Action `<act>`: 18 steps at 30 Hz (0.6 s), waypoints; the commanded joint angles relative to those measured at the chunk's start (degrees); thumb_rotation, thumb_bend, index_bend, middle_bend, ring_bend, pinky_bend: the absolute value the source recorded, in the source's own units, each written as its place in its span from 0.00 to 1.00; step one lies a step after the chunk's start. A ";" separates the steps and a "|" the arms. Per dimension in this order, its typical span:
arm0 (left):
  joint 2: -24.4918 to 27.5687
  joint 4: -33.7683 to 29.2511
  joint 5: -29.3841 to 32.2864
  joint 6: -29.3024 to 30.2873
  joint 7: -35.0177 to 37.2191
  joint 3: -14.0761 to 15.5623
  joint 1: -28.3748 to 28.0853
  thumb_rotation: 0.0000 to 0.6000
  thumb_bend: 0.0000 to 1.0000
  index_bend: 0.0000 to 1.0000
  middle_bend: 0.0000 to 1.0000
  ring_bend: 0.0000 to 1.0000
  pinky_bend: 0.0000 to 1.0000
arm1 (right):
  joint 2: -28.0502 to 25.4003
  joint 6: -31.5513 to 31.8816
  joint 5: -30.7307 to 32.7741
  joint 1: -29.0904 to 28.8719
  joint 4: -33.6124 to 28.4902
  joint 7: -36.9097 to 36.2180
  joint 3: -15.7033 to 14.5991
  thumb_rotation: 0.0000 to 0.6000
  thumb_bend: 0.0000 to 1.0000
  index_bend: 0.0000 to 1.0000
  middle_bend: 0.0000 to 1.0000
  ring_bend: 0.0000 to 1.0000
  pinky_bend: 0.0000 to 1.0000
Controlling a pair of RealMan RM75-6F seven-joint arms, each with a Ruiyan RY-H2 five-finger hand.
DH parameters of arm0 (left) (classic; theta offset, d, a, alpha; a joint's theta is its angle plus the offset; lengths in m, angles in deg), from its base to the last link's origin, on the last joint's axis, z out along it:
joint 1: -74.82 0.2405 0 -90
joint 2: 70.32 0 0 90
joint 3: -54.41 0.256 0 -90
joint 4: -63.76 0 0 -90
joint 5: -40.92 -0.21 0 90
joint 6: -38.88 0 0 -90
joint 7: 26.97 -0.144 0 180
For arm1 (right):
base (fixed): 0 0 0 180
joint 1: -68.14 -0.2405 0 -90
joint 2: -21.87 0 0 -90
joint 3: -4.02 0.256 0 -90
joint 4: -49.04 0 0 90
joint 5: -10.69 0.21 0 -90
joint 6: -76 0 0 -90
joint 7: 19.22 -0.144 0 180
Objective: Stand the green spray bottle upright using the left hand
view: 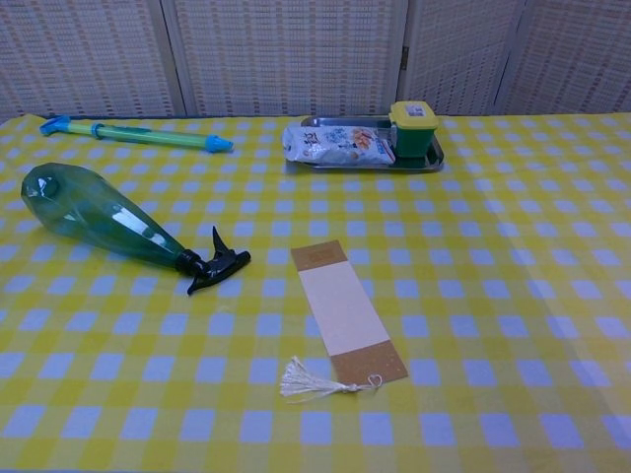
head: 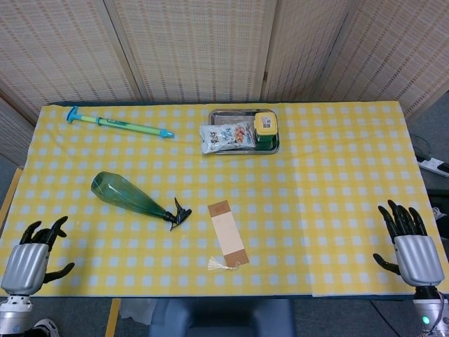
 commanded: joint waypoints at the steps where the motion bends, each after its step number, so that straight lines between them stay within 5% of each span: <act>1: -1.12 1.89 -3.12 -0.48 4.75 0.89 -1.11 1.00 0.19 0.12 0.94 0.81 0.76 | -0.45 -0.11 -0.06 0.09 -0.35 -0.57 -0.12 1.00 0.20 0.00 0.00 0.00 0.00; 6: -0.55 1.23 -4.53 -2.92 8.11 1.11 -3.11 1.00 0.21 0.20 1.00 1.00 0.99 | -1.08 -1.40 0.15 -0.21 -0.65 -0.82 -0.45 1.00 0.20 0.00 0.00 0.00 0.00; 18: -4.25 -2.19 -6.57 -7.42 -3.61 -2.37 -9.11 1.00 0.24 0.38 1.00 1.00 1.00 | -1.67 -2.15 0.30 -0.43 -1.05 -1.71 -0.46 1.00 0.20 0.00 0.00 0.00 0.00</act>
